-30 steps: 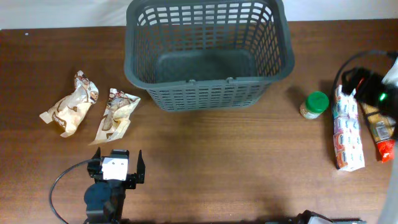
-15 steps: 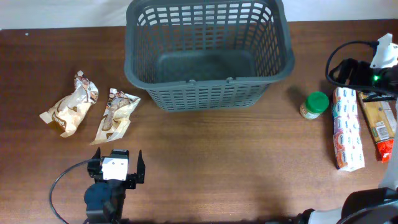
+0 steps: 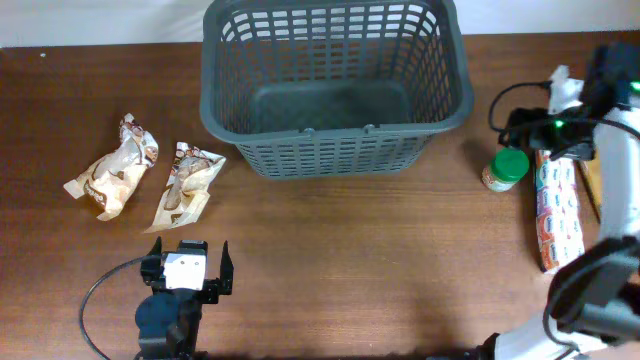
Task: Pack container
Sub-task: 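Reach the right gripper to the green-lidded jar and grasp it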
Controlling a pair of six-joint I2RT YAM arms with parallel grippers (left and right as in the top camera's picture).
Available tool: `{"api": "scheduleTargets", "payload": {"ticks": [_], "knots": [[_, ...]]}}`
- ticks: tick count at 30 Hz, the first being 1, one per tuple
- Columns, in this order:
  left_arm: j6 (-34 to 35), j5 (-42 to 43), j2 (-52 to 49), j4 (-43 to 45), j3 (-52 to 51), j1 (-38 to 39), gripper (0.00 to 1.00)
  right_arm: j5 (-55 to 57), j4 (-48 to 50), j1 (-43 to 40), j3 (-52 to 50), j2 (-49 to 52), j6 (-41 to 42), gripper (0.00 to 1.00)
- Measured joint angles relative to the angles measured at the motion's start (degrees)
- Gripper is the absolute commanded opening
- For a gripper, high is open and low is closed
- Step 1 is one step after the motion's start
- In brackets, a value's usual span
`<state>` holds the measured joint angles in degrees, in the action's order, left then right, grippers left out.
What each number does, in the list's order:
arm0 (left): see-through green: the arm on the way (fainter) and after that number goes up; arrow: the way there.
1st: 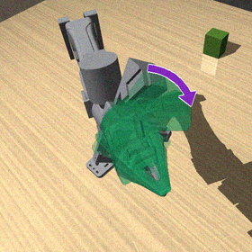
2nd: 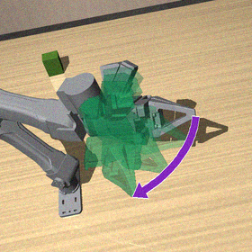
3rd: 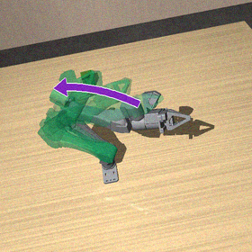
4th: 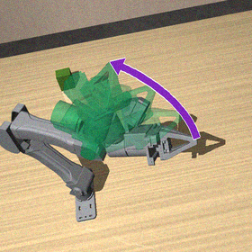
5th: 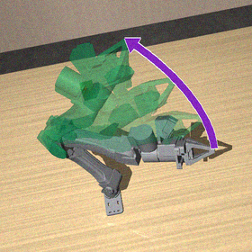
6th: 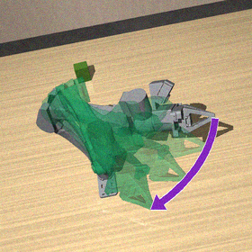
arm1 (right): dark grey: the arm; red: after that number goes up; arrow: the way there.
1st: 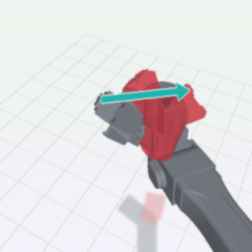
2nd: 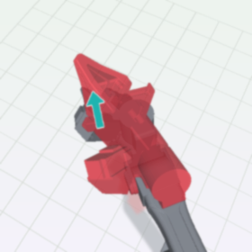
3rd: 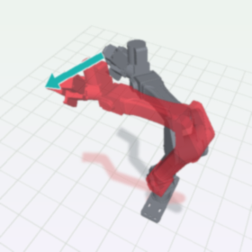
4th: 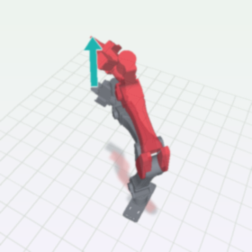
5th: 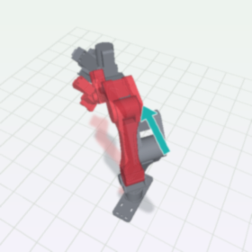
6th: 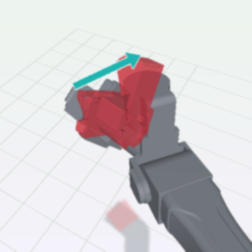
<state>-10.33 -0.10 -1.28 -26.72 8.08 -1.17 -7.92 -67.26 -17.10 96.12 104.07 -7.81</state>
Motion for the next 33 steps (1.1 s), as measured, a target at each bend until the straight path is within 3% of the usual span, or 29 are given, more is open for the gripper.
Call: {"api": "scheduleTargets", "payload": {"ticks": [12,33], "knots": [[0.0,0.0,0.0,0.0,0.0,0.0,0.99,6.9,2.1,3.5,0.0,8.7,-0.7,0.99],[0.0,0.0,0.0,0.0,0.0,0.0,0.99,9.6,7.3,3.5,-2.8,10.1,-3.4,0.99]]}}
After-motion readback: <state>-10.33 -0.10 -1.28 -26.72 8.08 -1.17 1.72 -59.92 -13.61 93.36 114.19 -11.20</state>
